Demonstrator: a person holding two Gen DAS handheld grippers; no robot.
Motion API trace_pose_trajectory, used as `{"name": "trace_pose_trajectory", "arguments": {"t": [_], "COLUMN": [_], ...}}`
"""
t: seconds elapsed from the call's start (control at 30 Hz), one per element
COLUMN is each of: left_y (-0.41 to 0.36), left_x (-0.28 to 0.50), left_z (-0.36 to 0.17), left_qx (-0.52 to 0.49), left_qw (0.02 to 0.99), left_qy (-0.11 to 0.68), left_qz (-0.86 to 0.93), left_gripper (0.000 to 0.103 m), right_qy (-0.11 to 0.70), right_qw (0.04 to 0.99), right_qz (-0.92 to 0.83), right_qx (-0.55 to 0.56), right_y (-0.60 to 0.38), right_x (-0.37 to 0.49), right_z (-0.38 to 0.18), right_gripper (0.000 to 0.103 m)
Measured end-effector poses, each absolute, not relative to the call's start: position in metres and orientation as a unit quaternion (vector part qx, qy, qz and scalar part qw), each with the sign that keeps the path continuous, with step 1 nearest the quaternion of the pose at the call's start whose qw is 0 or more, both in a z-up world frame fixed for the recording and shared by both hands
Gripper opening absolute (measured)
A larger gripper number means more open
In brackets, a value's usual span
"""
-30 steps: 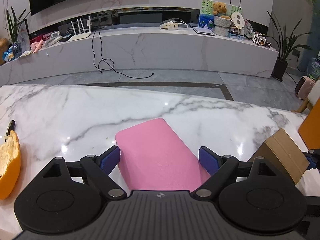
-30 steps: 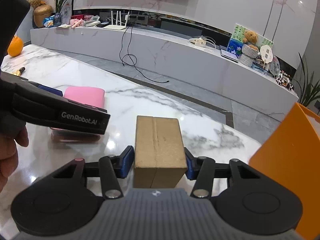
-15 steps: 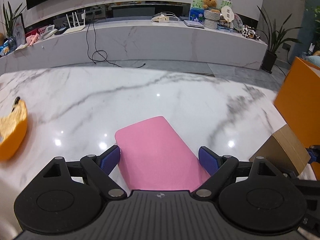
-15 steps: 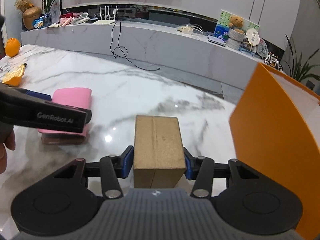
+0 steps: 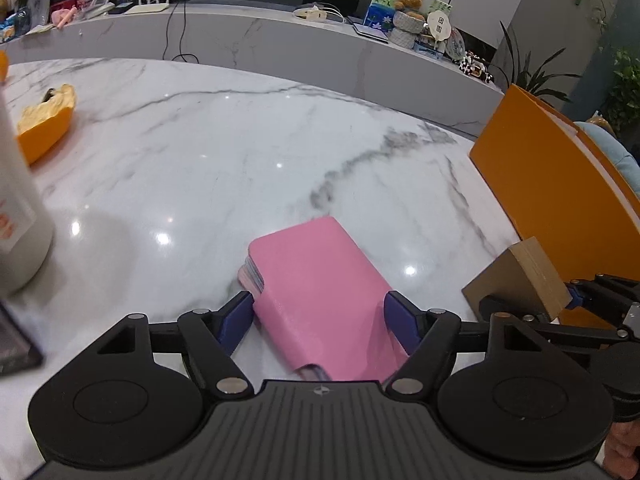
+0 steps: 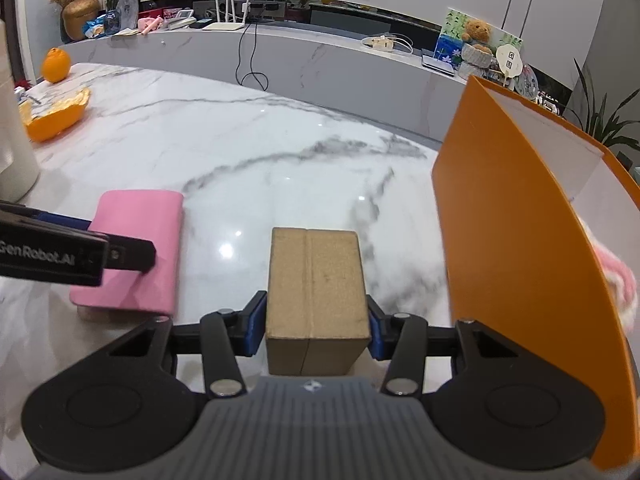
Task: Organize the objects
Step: 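Lift the pink wallet and cardboard box off the table with both tools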
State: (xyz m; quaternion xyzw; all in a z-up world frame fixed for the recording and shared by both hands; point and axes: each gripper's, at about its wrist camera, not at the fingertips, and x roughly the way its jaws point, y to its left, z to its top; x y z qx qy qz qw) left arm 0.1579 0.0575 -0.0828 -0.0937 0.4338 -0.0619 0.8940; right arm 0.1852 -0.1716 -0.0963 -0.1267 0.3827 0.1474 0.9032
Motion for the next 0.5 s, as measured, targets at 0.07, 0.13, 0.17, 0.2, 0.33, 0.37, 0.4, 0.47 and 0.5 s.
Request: {"name": "trace_pose_trajectory", "arguments": {"t": [0.07, 0.13, 0.17, 0.2, 0.33, 0.37, 0.4, 0.47, 0.5], "left_y": [0.056, 0.057, 0.057, 0.057, 0.053, 0.049, 0.045, 0.035, 0.031], "left_x": [0.152, 0.149, 0.148, 0.147, 0.149, 0.151, 0.154, 0.162, 0.167], "left_z": [-0.083, -0.082, -0.082, -0.082, -0.083, -0.083, -0.084, -0.085, -0.086], "left_qx": [-0.097, -0.105, -0.11, -0.116, -0.151, -0.155, -0.155, -0.142, -0.137], "left_qw": [0.894, 0.892, 0.891, 0.89, 0.886, 0.884, 0.882, 0.878, 0.876], "left_qy": [0.433, 0.436, 0.437, 0.439, 0.437, 0.439, 0.441, 0.451, 0.454], "left_qz": [-0.057, -0.051, -0.047, -0.039, 0.029, 0.042, 0.052, 0.075, 0.084], "left_gripper": [0.084, 0.086, 0.087, 0.089, 0.097, 0.101, 0.102, 0.103, 0.103], "right_qy": [0.384, 0.384, 0.384, 0.384, 0.384, 0.385, 0.386, 0.388, 0.388], "right_qw": [0.902, 0.902, 0.902, 0.901, 0.902, 0.902, 0.902, 0.903, 0.903], "right_qz": [0.151, 0.155, 0.157, 0.158, 0.162, 0.162, 0.162, 0.161, 0.162], "right_qx": [-0.124, -0.122, -0.122, -0.122, -0.112, -0.106, -0.101, -0.09, -0.088], "right_y": [-0.177, -0.181, -0.183, -0.184, -0.187, -0.187, -0.188, -0.19, -0.191], "right_x": [0.178, 0.173, 0.171, 0.17, 0.171, 0.172, 0.173, 0.175, 0.174], "right_z": [-0.096, -0.096, -0.096, -0.096, -0.097, -0.098, -0.098, -0.098, -0.098], "right_gripper": [0.05, 0.05, 0.05, 0.05, 0.049, 0.049, 0.049, 0.049, 0.048]}}
